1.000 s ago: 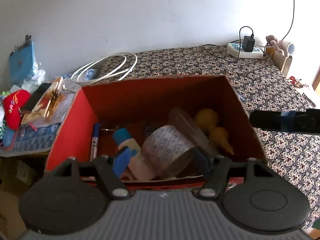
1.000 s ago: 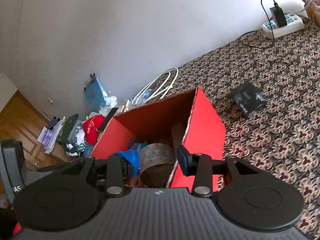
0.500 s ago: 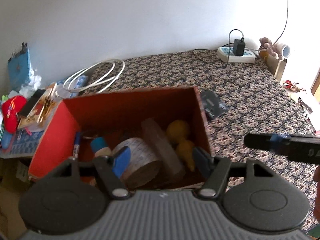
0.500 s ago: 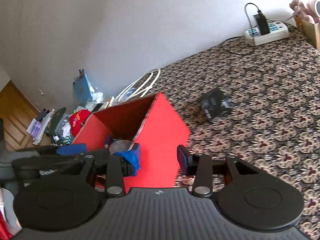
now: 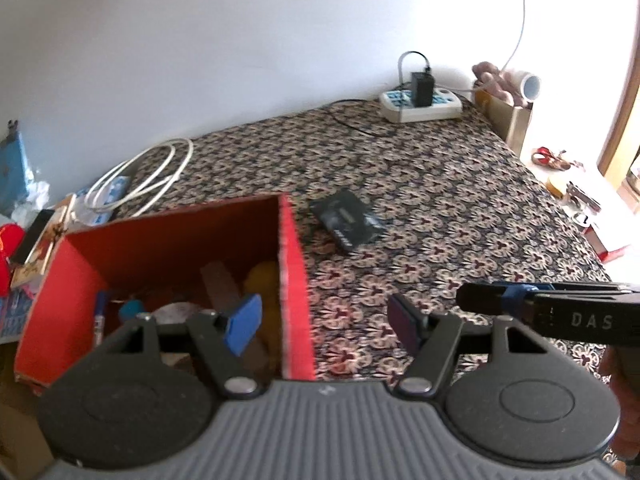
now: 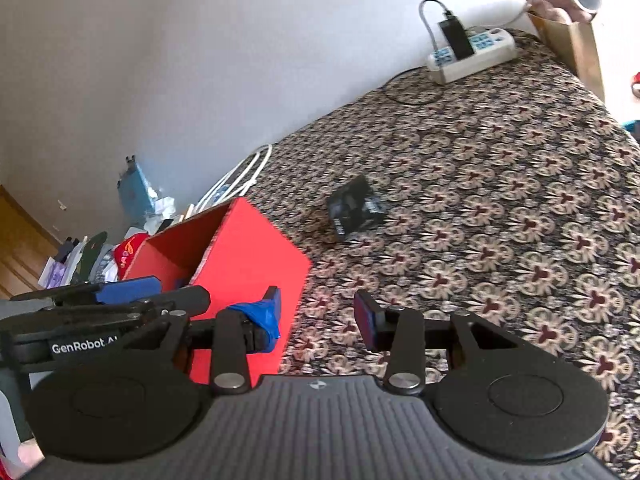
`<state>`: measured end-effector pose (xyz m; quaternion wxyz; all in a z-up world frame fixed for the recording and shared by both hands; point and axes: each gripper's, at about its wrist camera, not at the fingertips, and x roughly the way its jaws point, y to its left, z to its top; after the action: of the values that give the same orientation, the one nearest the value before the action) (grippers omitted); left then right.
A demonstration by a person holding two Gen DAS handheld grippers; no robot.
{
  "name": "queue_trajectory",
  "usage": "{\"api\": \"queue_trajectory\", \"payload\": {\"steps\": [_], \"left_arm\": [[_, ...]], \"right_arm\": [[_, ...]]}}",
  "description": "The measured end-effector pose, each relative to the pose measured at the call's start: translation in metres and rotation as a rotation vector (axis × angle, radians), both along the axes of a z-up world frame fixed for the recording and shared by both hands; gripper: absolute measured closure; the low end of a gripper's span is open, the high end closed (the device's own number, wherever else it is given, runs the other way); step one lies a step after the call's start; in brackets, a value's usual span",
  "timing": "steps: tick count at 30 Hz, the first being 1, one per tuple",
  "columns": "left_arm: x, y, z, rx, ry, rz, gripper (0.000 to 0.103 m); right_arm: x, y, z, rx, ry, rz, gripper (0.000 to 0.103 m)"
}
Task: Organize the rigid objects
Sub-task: 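Withdraw the right gripper up out of the red box, then move the right gripper toward the small black square case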
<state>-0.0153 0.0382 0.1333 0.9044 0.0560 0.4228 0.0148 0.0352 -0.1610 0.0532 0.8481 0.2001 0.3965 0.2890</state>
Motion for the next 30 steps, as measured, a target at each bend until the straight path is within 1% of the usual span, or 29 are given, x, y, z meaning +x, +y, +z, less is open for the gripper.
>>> {"api": "queue_trajectory", "payload": {"steps": [5,13,20,23,26,30], "left_arm": [[0.006,-0.021,-0.011,0.003,0.022,-0.02,0.032],[0.014,-0.041,-0.039,0.015,0.09,-0.025,0.032],[0.017,-0.046,-0.062,0.018,0.145,-0.012,0.032],[0.018,-0.051,-0.07,0.033,0.153,-0.022,0.031],[0.021,-0.053,-0.077,0.023,0.172,-0.035,0.031],[0.026,-0.055,-0.086,0.031,0.173,-0.054,0.031]], "right_arm": [[0.0,-0.016,-0.007,-0.006,0.018,-0.018,0.078],[0.003,-0.031,-0.019,-0.017,0.049,-0.031,0.078],[0.005,-0.038,-0.031,-0.034,0.084,-0.026,0.078],[0.007,-0.038,-0.038,-0.045,0.107,-0.034,0.078],[0.011,-0.038,-0.043,-0.045,0.128,-0.044,0.078],[0.017,-0.037,-0.047,-0.046,0.142,-0.072,0.078]]}}
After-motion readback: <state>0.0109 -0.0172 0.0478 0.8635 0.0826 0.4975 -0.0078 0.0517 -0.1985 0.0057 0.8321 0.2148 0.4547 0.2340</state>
